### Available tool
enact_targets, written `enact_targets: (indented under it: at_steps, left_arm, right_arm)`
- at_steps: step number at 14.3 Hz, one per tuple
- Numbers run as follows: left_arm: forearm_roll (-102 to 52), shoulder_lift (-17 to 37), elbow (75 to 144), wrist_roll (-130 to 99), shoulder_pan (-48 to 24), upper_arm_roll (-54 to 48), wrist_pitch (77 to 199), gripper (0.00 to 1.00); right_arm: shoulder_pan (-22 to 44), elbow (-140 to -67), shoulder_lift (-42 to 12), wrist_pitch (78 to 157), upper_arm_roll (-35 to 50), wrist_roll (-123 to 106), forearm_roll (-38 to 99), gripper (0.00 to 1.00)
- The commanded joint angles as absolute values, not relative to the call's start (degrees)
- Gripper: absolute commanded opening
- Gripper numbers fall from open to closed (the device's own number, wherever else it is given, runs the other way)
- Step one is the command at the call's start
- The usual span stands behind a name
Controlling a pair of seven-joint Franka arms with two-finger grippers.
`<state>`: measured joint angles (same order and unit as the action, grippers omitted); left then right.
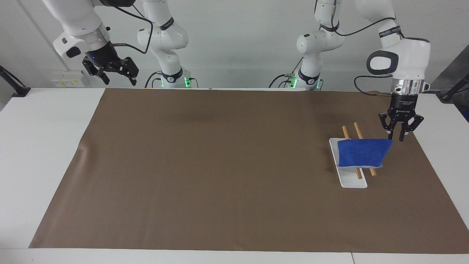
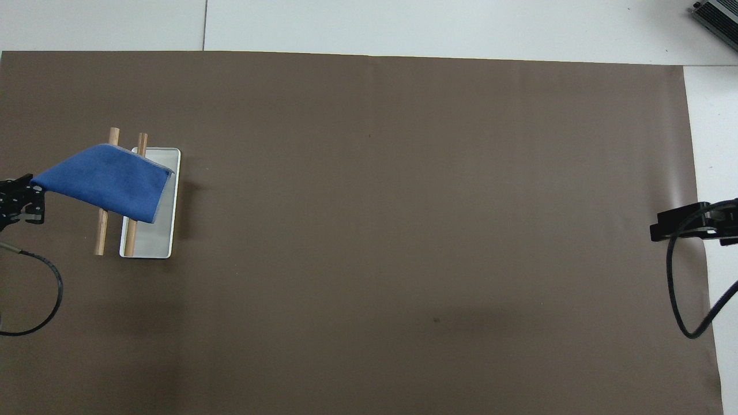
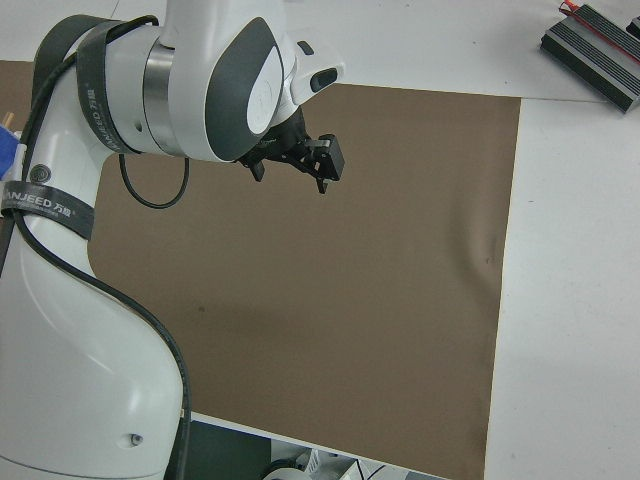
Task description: Right arm passes towel to left arm to hang
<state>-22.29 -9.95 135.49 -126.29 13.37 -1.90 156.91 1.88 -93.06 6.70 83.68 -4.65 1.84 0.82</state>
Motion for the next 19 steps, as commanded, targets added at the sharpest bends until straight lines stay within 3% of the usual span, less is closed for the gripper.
enact_targets:
  at_steps: [1,5,11,15,19]
  left_arm:
    - [-22.4,-10.5,131.3,-125.2,14.6,-2.1,148.6,1.00]
    - [-15.4,-10.4,126.9,-125.1,12.8,-2.5,143.6,1.00]
    - [-2.1,-8.9,120.8,-118.3,0.2,-2.6,138.4,1.00]
    - [-0.7,-7.6,117.3,-98.3,-8.1,-2.6,136.9,1.00]
    - [-0.4,-6.2,114.1,-71.0,-10.7,-2.6,134.9,1.00]
  right_arm:
    - [1.4,-93.6,7.1,85.9,-4.5,2.5,0.4,1.00]
    - [0.6,-83.1,0.0,80.0,-4.5,2.6,0.5,1.00]
    - [0.1,-86.5,-1.5,82.2,-4.5,3.3,1.4,1.00]
    - [0.3,-86.5,-0.9,82.4,-4.2,3.1,1.2,1.00]
    - [0.1,-86.8,-0.7,81.9,-4.3,3.0,1.2,1.00]
